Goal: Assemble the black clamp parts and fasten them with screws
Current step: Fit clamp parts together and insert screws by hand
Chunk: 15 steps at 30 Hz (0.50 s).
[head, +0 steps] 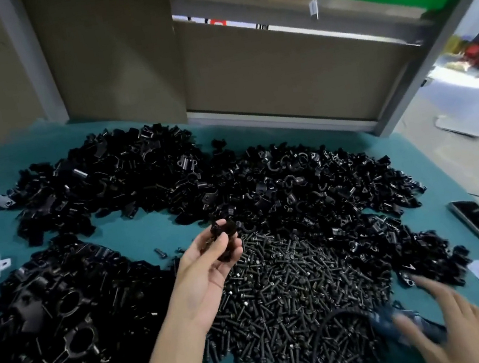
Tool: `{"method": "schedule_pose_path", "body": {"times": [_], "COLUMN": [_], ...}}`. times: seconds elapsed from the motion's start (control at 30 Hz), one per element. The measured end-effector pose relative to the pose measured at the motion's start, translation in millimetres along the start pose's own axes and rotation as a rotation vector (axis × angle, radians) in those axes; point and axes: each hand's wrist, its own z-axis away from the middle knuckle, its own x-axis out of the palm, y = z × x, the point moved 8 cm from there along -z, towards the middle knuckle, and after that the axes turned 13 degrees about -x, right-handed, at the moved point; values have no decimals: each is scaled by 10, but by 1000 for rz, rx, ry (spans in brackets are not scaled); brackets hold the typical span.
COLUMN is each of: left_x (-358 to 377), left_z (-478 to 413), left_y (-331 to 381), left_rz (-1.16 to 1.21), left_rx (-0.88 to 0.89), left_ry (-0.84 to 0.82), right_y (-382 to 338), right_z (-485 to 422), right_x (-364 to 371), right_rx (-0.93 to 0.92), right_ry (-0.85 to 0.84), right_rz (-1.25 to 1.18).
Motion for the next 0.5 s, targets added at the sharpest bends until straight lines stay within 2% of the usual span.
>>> {"method": "schedule_pose_path", "body": {"times": [0.07,0.2,0.3,0.5], "left_x": [-13,-78,-79,-149], "left_z": [13,39,45,62], "left_y": [-29,9,-1,-16], "left_rz": [-11,6,-14,-13], "left_rx": [45,102,124,124], "left_ry": [-58,-154,-191,-174], "right_y": [-241,-689,-825,-979], "right_z": [-225,-886,-1492,-2093], "right_x": [-55,232,555,1118], "right_rx": [-132,-308,-256,-102], "right_ry": [100,85,43,-94], "right_rz": [-94,-178,-202,109]}}
